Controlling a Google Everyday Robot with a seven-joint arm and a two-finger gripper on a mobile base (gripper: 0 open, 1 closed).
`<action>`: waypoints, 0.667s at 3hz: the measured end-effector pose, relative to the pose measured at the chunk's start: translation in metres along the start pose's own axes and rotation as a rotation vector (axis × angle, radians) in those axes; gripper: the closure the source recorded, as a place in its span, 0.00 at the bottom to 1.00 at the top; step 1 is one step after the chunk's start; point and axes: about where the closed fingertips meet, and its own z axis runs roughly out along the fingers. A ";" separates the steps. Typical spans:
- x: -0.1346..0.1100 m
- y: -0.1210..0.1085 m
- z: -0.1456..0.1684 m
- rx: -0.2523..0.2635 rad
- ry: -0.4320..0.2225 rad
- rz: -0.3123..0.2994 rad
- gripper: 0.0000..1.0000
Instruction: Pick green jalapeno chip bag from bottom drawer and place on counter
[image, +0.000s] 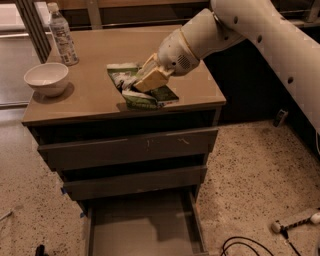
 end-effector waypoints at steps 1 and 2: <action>-0.003 -0.039 -0.002 0.036 -0.014 -0.014 1.00; 0.003 -0.069 0.010 0.050 -0.047 -0.023 1.00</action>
Offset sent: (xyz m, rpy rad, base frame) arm 0.0941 0.0060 -0.0056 0.0795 -0.0686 -0.0358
